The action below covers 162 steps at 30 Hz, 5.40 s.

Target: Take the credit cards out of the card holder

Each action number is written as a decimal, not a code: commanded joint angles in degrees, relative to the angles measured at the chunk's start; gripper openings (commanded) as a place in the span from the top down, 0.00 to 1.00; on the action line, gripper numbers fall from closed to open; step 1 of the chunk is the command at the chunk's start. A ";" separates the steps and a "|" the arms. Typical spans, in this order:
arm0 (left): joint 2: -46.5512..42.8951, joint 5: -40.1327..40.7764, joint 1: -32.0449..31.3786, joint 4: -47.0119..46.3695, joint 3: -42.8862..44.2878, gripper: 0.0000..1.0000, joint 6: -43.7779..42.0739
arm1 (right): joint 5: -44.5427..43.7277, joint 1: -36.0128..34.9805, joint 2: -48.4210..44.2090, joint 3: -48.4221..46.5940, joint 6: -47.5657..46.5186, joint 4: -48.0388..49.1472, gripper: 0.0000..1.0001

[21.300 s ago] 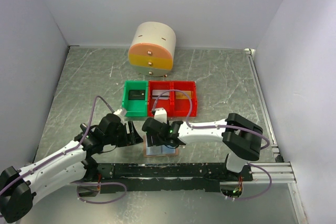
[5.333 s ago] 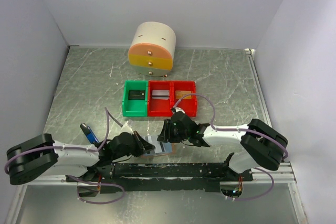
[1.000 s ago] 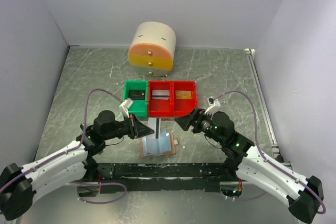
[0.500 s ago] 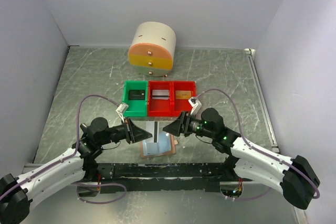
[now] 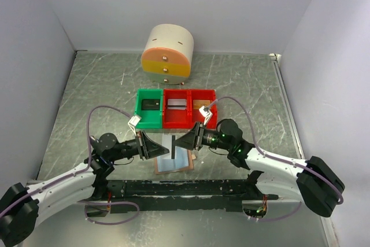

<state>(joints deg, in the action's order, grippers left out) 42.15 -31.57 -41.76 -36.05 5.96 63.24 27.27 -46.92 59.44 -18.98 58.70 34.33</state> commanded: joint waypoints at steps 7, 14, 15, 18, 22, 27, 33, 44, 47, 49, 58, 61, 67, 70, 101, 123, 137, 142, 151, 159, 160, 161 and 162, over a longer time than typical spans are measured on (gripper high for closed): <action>-1.05 -1.80 0.27 -10.58 -2.79 0.92 3.32 | 3.47 -0.53 3.05 2.24 4.09 12.74 0.86; -3.87 -0.50 0.33 -3.55 -1.95 0.69 2.29 | 1.89 -0.53 1.17 1.94 3.34 9.55 1.00; -4.54 -0.23 0.34 -1.99 -1.76 0.68 1.91 | 1.36 -0.53 0.58 1.87 2.99 8.59 1.00; -6.69 0.76 0.35 2.69 -1.28 0.68 0.85 | 0.55 -0.50 -0.64 1.60 2.12 6.50 1.00; -8.45 1.27 0.27 5.18 -0.95 0.77 0.00 | 0.70 -0.54 -0.75 1.43 2.26 6.22 1.00; -6.64 -0.09 0.28 0.56 -1.55 0.93 0.63 | 2.78 -0.58 0.94 1.36 3.03 8.57 0.94; -4.68 -0.04 0.28 -7.09 -3.92 0.93 3.44 | 4.14 -0.97 1.99 1.02 1.93 8.51 0.75; -4.03 0.10 0.28 -8.11 -4.23 0.93 3.56 | 6.83 -1.75 4.97 1.08 3.25 14.13 0.93; -4.09 0.43 0.32 -5.94 -3.76 0.87 2.90 | 5.97 -1.73 4.33 0.57 2.34 12.05 1.00; -4.80 1.79 0.28 -1.04 -2.75 0.70 1.66 | 3.02 -1.71 2.09 -0.31 0.01 6.33 1.00; -10.67 18.18 0.32 36.81 7.71 0.13 -6.94 | -26.43 -1.52 -7.14 -11.48 -18.86 -33.12 1.00; -10.91 24.68 0.29 47.80 11.24 0.12 -8.12 | -33.31 -1.58 -4.75 -16.74 -24.41 -40.18 1.00; -12.02 31.60 0.27 58.44 14.82 0.01 -8.25 | -40.72 -1.70 4.67 -27.14 -34.89 -47.52 1.00; -12.75 33.88 0.32 61.79 15.82 0.00 -8.05 | -46.80 -2.11 10.05 -32.37 -41.26 -49.69 1.00; -13.55 42.82 0.29 70.97 18.97 0.00 -6.17 | -54.19 -4.16 44.19 -51.65 -84.04 -44.97 1.00; -15.93 44.77 0.33 72.29 19.93 0.00 -5.38 | -53.15 -3.19 51.72 -50.49 -97.89 -32.32 0.95; -16.54 45.59 0.30 72.69 20.53 0.00 -5.56 | -52.22 -1.99 54.32 -50.20 -98.74 -28.02 0.92; -16.20 45.64 0.35 72.63 20.67 0.00 -5.63 | -52.24 -1.81 54.29 -48.51 -101.02 -25.65 0.92; -15.13 45.28 0.31 71.92 20.59 0.00 -5.86 | -50.72 -0.70 53.76 -47.71 -100.45 -27.45 0.87; -15.27 44.87 0.29 71.74 20.32 0.01 -5.89 | -49.78 -0.39 52.31 -49.06 -96.31 -32.03 0.78; -15.24 44.78 0.33 71.66 20.28 0.01 -5.93 | -49.63 -0.34 51.96 -49.09 -95.94 -32.44 0.75; -15.33 44.65 0.35 71.65 20.25 0.00 -5.92 | -49.52 -0.37 51.58 -49.05 -95.62 -32.93 0.71; -15.39 44.52 0.32 71.65 20.28 0.00 -5.87 | -49.60 -0.35 51.34 -49.10 -95.51 -33.47 0.70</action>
<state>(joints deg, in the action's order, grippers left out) 27.00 12.86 -41.76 36.29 24.91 57.67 -23.18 -47.44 113.03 -67.16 -38.94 3.40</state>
